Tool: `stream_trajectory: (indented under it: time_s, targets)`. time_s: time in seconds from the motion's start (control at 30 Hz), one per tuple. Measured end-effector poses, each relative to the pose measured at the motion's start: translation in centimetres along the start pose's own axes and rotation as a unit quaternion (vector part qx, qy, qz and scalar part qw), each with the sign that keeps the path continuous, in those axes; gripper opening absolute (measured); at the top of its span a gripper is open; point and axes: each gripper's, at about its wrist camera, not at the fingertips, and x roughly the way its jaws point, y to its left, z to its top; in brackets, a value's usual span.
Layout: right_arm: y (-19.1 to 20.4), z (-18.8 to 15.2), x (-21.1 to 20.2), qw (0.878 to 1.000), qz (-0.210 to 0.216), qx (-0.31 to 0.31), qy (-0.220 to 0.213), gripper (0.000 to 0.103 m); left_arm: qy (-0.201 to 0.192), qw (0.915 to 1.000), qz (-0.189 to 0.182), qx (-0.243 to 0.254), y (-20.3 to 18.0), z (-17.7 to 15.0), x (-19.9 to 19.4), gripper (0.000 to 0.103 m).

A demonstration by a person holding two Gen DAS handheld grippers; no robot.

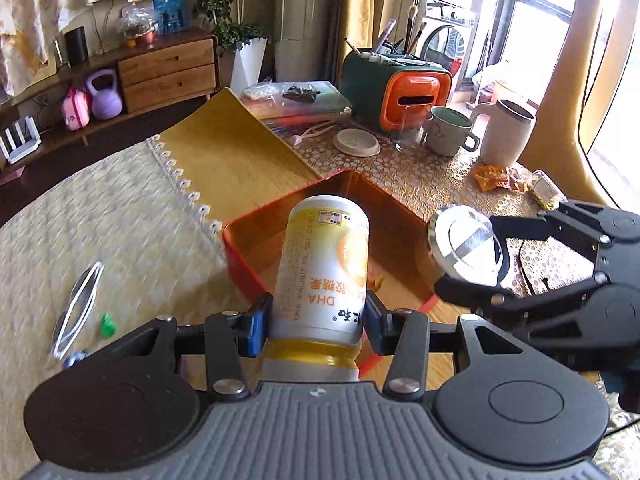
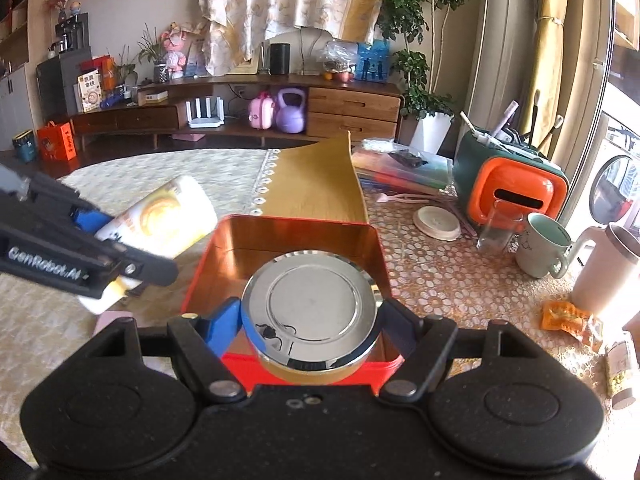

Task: Organize rigid objects
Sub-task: 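Carry the DHA bottle and silver tin together over the red box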

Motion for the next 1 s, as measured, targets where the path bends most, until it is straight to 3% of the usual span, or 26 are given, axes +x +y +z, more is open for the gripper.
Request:
stream_trajectory:
  time_s: [0.53, 1.0]
  targets:
    - [-1.3, 0.1, 5.1, 1.000, -0.008, -0.006, 0.021, 0.075, 0.030, 0.9992, 0.023, 0.015, -1.0, 4.7, 9.1, 0.046]
    - [-1.2, -0.5, 8.1, 0.998, -0.003, -0.026, 0.054, 0.075, 0.073, 0.9968, 0.031, 0.012, -0.9, 4.1, 13.6, 0.046]
